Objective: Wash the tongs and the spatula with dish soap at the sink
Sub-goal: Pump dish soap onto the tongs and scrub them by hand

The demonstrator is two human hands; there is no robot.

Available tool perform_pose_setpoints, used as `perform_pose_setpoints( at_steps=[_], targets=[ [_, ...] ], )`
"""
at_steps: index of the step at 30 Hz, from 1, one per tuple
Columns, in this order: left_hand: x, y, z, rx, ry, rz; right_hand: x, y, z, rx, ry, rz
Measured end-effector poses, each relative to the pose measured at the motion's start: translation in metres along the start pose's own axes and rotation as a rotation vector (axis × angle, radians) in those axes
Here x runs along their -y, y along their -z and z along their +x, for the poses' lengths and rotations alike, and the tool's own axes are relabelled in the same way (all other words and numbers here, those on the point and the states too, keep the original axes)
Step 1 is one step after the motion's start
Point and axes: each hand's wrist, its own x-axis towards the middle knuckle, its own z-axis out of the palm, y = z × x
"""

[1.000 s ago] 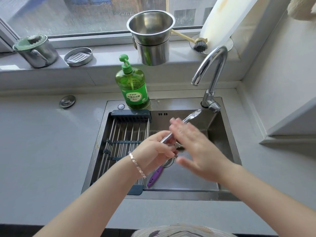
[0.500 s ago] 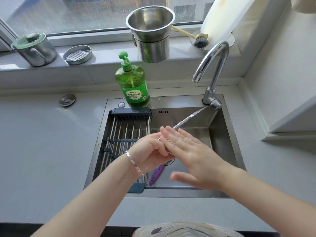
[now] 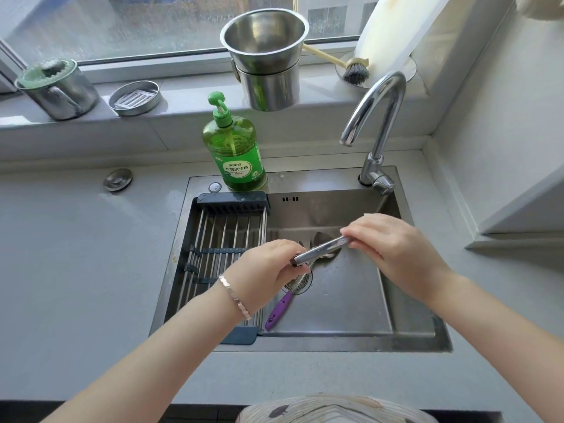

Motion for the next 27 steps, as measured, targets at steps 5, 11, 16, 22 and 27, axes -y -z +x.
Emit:
perform_pose_setpoints(
  at_steps=[5,11,16,22,27],
  targets=[
    [-0.002,-0.018,0.005,-0.191,-0.136,0.125,0.042,-0.03,-0.011,-0.061,-0.05,0.123],
    [0.002,-0.016,0.003,-0.253,-0.174,0.197,0.046,-0.037,-0.018,-0.036,-0.145,0.165],
    [0.0,-0.019,0.001,-0.286,-0.21,0.183,0.066,-0.037,-0.017,-0.072,-0.01,0.172],
    [0.011,-0.018,-0.011,-0.24,-0.155,0.215,0.01,-0.031,-0.024,-0.121,-0.117,0.073],
    [-0.007,-0.017,-0.007,-0.035,0.218,0.078,0.013,-0.025,-0.011,-0.129,0.09,0.012]
  ],
)
